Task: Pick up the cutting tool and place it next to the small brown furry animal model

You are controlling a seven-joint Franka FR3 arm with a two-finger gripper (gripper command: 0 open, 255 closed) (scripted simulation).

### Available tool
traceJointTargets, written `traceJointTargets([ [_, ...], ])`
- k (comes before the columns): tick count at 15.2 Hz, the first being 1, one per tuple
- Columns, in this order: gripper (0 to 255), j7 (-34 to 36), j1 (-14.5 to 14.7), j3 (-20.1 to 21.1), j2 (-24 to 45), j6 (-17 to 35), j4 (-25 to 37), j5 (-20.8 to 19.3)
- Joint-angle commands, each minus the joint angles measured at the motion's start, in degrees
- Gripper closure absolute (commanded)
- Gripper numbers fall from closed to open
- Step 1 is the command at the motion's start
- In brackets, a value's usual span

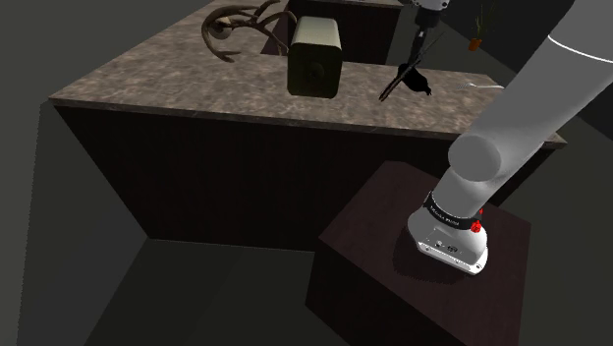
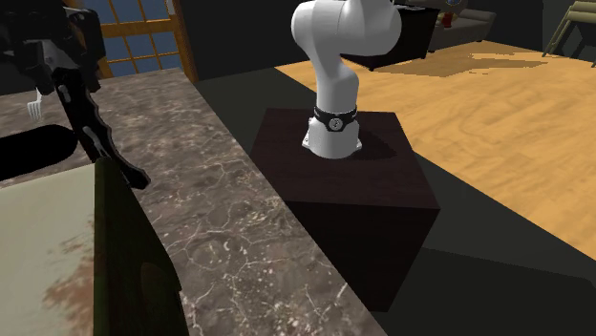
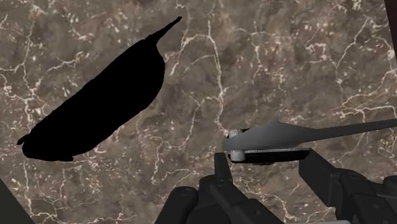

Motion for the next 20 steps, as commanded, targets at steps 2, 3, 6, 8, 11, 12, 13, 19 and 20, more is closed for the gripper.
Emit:
traceJointTargets([
  [2,255,-5.3,-2.0,-2.7,2.4,-0.4,2.5,1.4],
  [3,255,-7.1,-2.6,-3.5,3.4,-0.6,3.5,2.1],
  [6,255,-12.5,-4.8,-5.8,6.8,-1.3,6.8,4.4],
  [8,255,-16.1,-6.6,-7.1,9.5,-1.9,9.5,6.4],
  [11,255,-21.6,-9.8,-8.6,14.0,-3.3,14.0,9.7],
  [12,255,-23.4,-11.0,-9.0,15.7,-3.8,15.7,10.9],
  [13,255,-25.2,-12.3,-9.3,17.3,-4.4,17.4,12.1],
  [19,255,-34.4,-22.1,-9.4,28.2,-9.3,30.2,19.2],
  [20,255,-35.7,-24.0,-9.2,30.1,-10.3,32.8,20.4],
])
